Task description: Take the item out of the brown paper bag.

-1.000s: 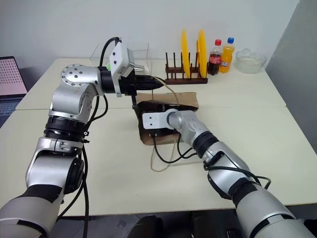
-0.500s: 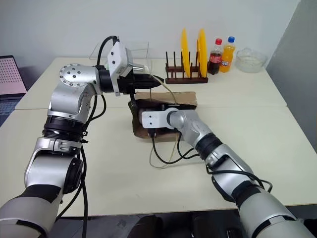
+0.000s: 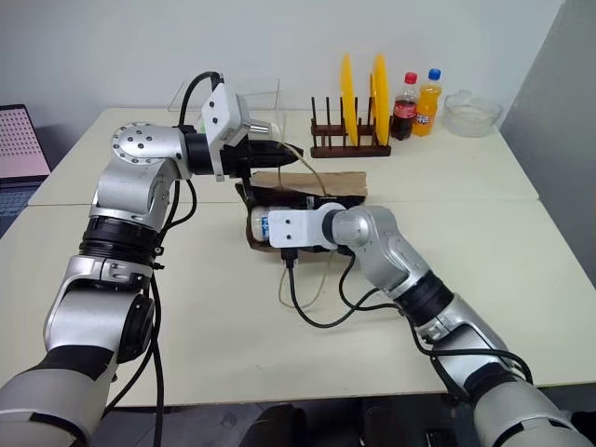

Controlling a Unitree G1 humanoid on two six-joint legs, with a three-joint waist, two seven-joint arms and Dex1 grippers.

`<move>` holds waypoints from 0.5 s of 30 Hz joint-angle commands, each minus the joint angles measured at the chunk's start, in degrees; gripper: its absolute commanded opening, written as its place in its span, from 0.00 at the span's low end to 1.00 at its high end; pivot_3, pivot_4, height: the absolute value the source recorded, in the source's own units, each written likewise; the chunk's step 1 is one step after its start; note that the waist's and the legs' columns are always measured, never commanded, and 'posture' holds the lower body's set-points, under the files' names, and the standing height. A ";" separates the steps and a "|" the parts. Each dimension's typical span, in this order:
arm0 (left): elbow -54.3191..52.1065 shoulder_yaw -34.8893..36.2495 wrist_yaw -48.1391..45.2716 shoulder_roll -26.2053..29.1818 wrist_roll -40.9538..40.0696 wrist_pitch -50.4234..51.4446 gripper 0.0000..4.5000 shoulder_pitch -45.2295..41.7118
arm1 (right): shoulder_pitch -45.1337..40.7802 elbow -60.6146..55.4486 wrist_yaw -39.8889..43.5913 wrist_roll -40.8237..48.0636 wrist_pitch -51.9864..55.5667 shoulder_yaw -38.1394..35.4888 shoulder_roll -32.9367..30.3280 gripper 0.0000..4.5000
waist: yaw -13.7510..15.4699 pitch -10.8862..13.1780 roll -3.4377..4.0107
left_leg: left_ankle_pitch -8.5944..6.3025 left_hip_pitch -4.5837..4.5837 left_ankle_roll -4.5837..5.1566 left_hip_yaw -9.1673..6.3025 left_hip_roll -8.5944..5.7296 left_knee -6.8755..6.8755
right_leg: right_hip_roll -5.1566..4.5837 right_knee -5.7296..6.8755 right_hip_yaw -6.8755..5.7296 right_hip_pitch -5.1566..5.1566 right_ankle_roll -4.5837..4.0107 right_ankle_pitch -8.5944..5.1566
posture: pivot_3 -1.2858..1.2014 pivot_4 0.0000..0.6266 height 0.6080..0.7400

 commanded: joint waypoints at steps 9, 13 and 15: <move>1.88 0.08 0.67 -1.22 1.48 -2.80 0.00 -2.81 | 3.48 -16.95 7.69 13.07 2.73 -9.35 -5.54 0.69 | 0.11 0.00 0.00 | -0.02 0.00 0.03 -0.03 0.00 0.01 | 0.00 -0.01 -0.04 0.03 0.00 0.00 | 0.52 0.24 1.00; 3.00 -0.59 0.31 -2.00 1.80 -3.94 0.00 -3.08 | 5.69 -20.25 10.94 20.84 4.41 -14.32 -8.73 0.69 | 0.19 0.00 0.00 | -0.02 0.00 0.04 -0.06 0.00 0.02 | -0.01 -0.03 -0.08 0.07 0.01 0.00 | 0.52 0.24 1.00; 3.89 -0.75 0.29 -2.40 2.05 -4.57 0.00 -3.50 | 6.28 -22.38 11.46 24.26 6.32 -17.10 -9.98 0.69 | 0.18 0.00 -0.01 | -0.03 0.00 0.05 -0.04 -0.01 0.02 | -0.01 -0.03 -0.06 0.07 0.01 0.00 | 0.52 0.24 1.00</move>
